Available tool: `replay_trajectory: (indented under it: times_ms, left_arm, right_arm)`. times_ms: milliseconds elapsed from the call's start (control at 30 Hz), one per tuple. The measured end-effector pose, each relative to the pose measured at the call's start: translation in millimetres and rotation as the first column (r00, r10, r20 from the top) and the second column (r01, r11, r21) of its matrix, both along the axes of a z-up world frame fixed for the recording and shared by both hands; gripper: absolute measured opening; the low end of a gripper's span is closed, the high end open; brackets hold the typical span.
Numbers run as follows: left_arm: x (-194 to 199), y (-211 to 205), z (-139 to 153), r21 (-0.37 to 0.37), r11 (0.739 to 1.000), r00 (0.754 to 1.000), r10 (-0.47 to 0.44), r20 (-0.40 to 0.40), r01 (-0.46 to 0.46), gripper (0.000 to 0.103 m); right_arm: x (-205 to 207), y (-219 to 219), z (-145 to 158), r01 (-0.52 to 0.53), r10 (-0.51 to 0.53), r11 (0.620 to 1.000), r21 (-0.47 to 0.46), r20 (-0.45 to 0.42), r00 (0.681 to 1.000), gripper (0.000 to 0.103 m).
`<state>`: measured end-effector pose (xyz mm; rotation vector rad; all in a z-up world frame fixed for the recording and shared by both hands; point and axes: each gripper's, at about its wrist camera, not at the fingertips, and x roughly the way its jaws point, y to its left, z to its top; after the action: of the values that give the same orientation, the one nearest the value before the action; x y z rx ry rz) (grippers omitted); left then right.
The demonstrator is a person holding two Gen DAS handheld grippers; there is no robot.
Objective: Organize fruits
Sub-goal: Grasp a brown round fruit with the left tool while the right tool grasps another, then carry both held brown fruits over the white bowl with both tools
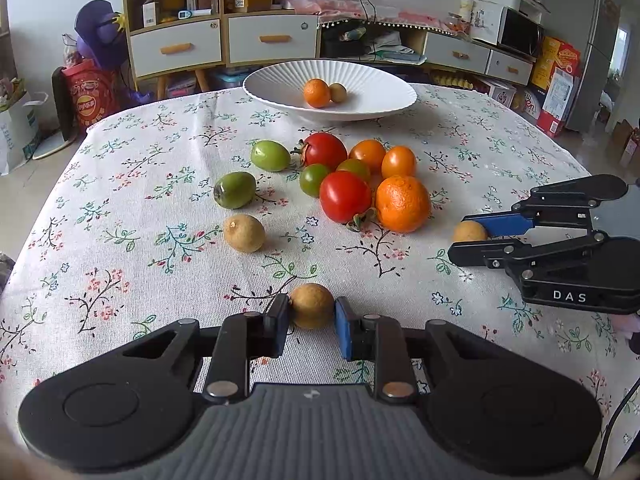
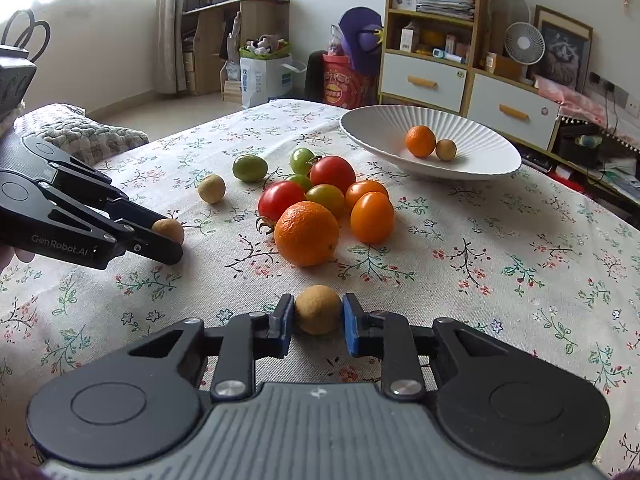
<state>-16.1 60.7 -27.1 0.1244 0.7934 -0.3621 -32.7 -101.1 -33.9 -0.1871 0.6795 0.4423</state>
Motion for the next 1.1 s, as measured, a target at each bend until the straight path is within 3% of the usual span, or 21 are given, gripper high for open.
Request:
replay_trajectory:
  times_ms: [1100]
  left_arm:
    - [19,-10,23,-0.043,0.999,0.999,0.01,0.03,-0.008,0.013]
  right_arm:
    - [14,0,26,0.026,-0.028,0.995,0.096,0.027,0.999,0.023]
